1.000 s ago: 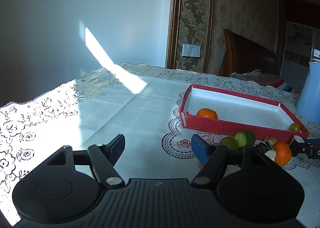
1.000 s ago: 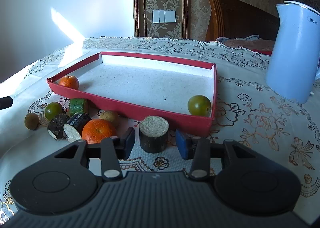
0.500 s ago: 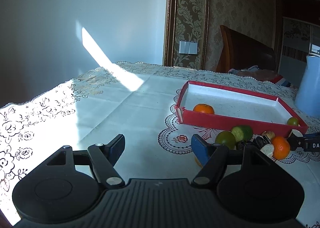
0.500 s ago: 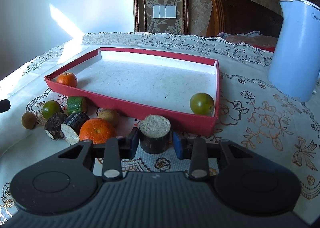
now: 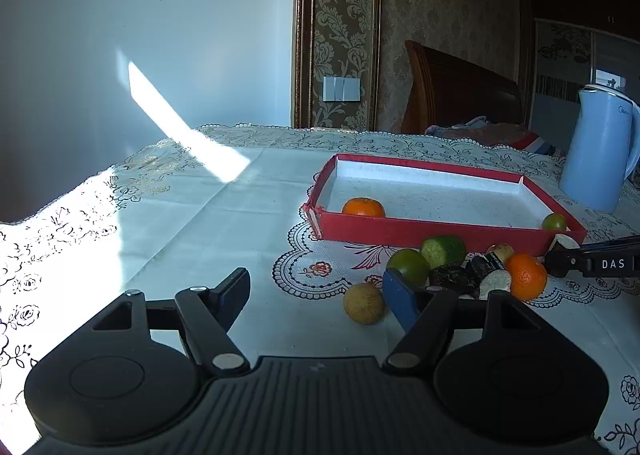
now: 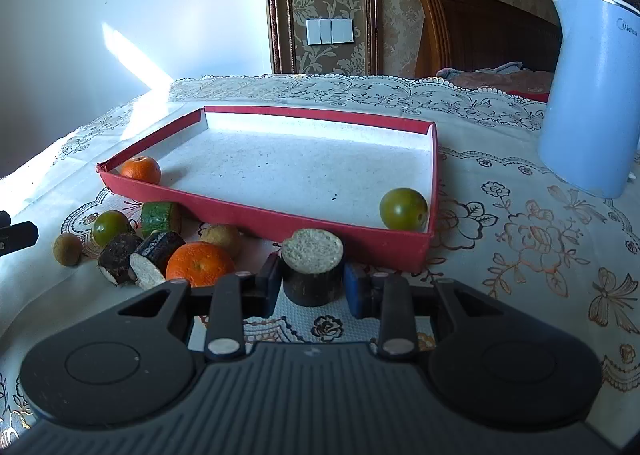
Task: Organize fruits
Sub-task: 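Grasp the brown round fruit with the left gripper while the right gripper holds the cut piece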
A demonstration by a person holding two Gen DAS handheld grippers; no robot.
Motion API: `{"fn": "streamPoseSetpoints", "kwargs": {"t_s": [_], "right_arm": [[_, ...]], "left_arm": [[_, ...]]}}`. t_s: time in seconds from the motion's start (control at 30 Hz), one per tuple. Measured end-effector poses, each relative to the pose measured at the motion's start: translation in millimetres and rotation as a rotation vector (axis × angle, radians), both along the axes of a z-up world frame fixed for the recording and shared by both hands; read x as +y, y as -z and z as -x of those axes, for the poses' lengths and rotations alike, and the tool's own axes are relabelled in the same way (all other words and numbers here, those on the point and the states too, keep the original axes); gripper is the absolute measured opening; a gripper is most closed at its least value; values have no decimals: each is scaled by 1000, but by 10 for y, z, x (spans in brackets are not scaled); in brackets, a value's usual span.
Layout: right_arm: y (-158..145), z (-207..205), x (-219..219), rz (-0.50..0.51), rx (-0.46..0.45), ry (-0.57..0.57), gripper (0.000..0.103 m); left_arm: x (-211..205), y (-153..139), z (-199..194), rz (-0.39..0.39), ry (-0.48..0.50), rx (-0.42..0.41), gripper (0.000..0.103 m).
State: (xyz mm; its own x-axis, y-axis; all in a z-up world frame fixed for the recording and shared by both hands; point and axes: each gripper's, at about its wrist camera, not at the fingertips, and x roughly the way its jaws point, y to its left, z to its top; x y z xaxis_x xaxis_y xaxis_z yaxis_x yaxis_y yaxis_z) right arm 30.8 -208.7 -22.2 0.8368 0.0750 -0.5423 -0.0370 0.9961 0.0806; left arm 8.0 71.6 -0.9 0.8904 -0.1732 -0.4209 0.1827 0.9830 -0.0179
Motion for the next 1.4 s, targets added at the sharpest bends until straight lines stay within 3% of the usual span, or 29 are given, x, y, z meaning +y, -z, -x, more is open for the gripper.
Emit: {"fn": "streamPoseSetpoints", "kwargs": {"t_s": [0.57, 0.73, 0.9, 1.4], "right_arm": [[-28, 165, -128, -32, -20, 16, 31], [-42, 200, -174, -40, -27, 22, 31], [-47, 214, -191, -46, -32, 22, 31], [-31, 245, -230, -64, -38, 28, 31]], "left_arm": [[-262, 112, -185, -33, 57, 63, 73], [-299, 148, -242, -37, 79, 90, 63], [-308, 173, -295, -28, 86, 127, 46], [-344, 169, -330, -26, 88, 147, 26]]}}
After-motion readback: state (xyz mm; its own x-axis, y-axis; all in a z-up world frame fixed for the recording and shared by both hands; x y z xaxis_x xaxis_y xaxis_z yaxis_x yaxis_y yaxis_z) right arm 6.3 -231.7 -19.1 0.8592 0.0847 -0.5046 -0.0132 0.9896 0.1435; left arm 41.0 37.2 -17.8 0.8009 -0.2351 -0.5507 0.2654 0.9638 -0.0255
